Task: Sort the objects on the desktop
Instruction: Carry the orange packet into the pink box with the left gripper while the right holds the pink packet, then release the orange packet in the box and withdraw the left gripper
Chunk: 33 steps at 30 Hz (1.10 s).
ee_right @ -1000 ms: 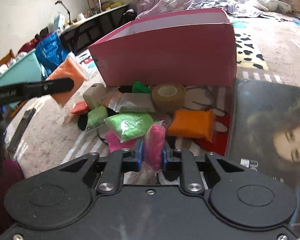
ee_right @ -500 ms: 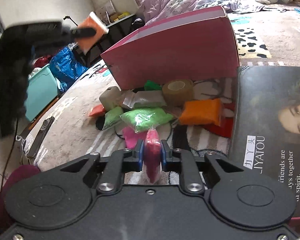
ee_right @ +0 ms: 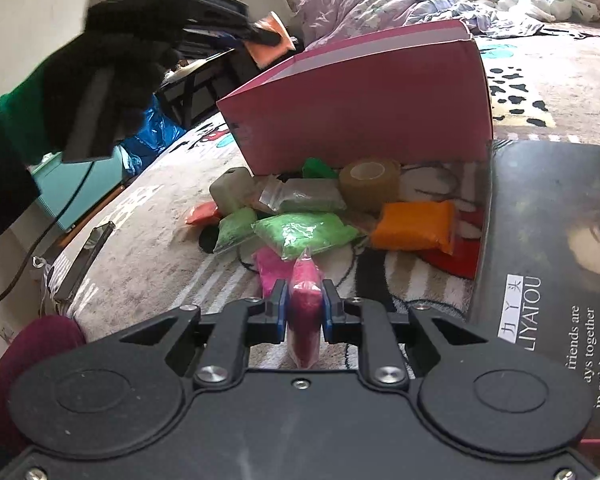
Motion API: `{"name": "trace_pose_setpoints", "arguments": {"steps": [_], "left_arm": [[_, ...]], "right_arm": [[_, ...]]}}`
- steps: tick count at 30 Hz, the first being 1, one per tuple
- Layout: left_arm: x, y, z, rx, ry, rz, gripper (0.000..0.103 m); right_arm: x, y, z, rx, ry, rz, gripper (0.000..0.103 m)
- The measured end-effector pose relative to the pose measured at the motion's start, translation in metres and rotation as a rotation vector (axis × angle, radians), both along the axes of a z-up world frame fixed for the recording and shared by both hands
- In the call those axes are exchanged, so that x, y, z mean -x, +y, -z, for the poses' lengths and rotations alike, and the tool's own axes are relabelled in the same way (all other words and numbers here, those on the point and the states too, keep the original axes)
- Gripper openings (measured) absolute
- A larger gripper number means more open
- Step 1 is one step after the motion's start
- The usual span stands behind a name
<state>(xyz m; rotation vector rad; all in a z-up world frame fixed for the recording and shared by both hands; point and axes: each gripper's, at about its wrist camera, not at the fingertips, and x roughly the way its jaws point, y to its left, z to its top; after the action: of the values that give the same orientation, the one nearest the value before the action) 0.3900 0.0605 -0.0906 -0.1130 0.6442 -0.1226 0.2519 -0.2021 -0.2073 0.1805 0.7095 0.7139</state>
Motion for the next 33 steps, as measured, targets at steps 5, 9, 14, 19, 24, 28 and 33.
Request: {"name": "trace_pose_setpoints", "arguments": {"steps": [5,9,14,19,24,28,33], "left_arm": [[-0.02,0.001,0.02,-0.007,0.097,-0.01,0.012],[-0.03,-0.002,0.032,-0.025,0.161,-0.004,0.012],[-0.039,-0.002,0.043,-0.017,0.231,-0.01,0.012],[-0.04,-0.002,0.046,-0.037,0.247,-0.033,0.013],[-0.035,-0.004,0.042,-0.068,0.23,-0.039,0.013],[-0.028,-0.006,0.034,-0.099,0.205,-0.038,0.013],[-0.013,-0.002,0.021,-0.074,0.171,-0.042,0.038]], "right_arm": [[-0.003,-0.001,0.002,0.001,0.012,0.002,0.016],[-0.004,-0.001,0.002,-0.002,0.014,0.0,0.016],[-0.005,-0.002,0.003,-0.006,0.022,0.0,0.016],[-0.006,-0.003,0.004,-0.006,0.024,0.002,0.016],[-0.005,-0.002,0.003,-0.001,0.021,0.002,0.016],[-0.004,-0.001,0.003,0.004,0.015,0.004,0.016],[-0.002,-0.001,0.005,0.006,0.014,0.012,0.016]]}}
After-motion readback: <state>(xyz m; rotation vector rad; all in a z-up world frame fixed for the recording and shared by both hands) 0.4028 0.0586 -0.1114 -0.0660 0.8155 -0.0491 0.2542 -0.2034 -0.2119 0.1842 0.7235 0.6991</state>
